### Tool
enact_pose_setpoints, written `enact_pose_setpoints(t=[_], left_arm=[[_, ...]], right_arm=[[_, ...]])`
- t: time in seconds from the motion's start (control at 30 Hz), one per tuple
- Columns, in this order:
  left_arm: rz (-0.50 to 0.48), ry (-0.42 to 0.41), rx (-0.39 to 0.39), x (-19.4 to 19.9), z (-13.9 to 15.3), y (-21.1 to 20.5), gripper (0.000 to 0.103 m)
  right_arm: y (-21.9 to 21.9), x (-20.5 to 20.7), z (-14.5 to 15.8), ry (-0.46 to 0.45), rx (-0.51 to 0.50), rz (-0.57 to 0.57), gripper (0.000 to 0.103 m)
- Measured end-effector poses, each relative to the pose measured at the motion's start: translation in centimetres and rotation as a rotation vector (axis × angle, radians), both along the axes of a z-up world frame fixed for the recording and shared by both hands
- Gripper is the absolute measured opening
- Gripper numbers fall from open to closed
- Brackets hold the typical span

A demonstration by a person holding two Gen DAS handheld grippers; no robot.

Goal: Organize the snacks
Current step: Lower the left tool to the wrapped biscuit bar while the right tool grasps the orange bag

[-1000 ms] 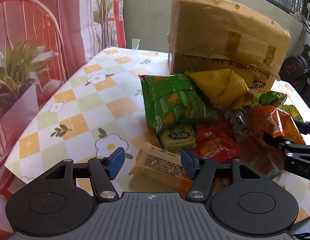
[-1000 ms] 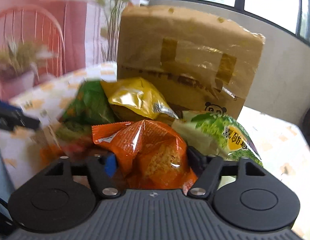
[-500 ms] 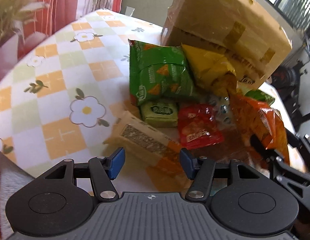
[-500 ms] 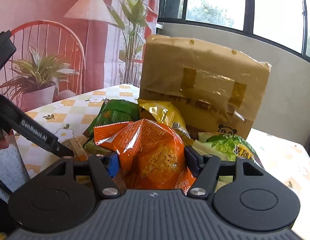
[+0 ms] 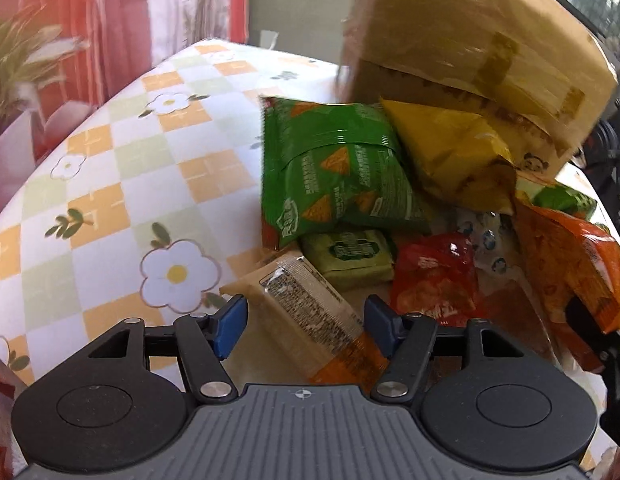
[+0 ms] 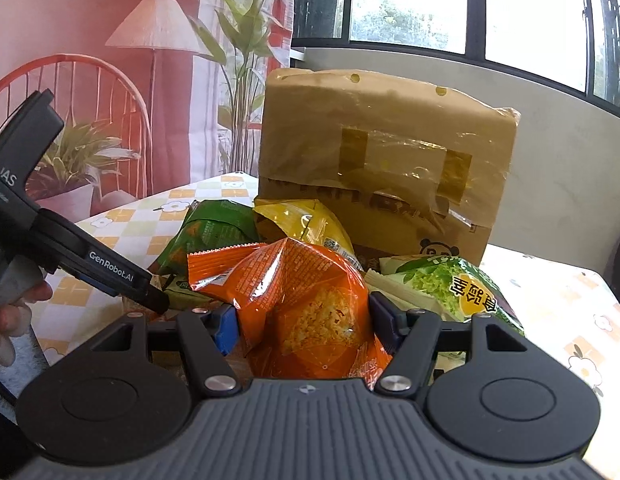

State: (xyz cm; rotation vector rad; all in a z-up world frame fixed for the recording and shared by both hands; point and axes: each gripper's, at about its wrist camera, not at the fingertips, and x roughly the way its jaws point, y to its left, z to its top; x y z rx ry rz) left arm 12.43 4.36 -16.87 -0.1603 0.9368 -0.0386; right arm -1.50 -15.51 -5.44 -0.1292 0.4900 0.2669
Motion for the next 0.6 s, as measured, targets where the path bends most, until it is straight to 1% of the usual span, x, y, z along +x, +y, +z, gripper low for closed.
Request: enact_pose_setpoints(t=[0.07,0.1,0.23,0.3,0.4,0.5,0.6], left_arm=[[0.03,0.001,-0.033,-0.1,-0.2,1.1,0.068],[0.05,-0.004,-0.033,-0.3,-0.2,1.6,0.068],[0.102,-0.026,0.007,-0.8,-0.2,2.3,0.069],[0.109,-0.027,0.008,-0.8,-0.1,2.3,0.07],[0.081,-0.024,0.031,-0.9,-0.1,1.6,0.069],[0.038,-0.009,0.038,-0.7,-0.7,0.9,0.069],[0.024,-0.027,0.038,-1.0,-0.8,0.9,0.069]], right_arm=[[-0.1,0.0,0.0,-0.001,0.003,-0.004,0.066],[-0.1,0.0,0.0,0.001,0.005,-0.006,0.066],[0.0,0.0,0.0,0.004,0.002,-0.001,0.066],[0.2,0.0,0.1,0.001,-0.004,0.005,0.066],[0.2,0.0,0.0,0.001,-0.008,0.009,0.066],[0.2,0.2,-0.2,0.013,-0.006,0.011,0.066],[0.2,0.3,-0.4,0.021,-0.007,0.017,0.066]])
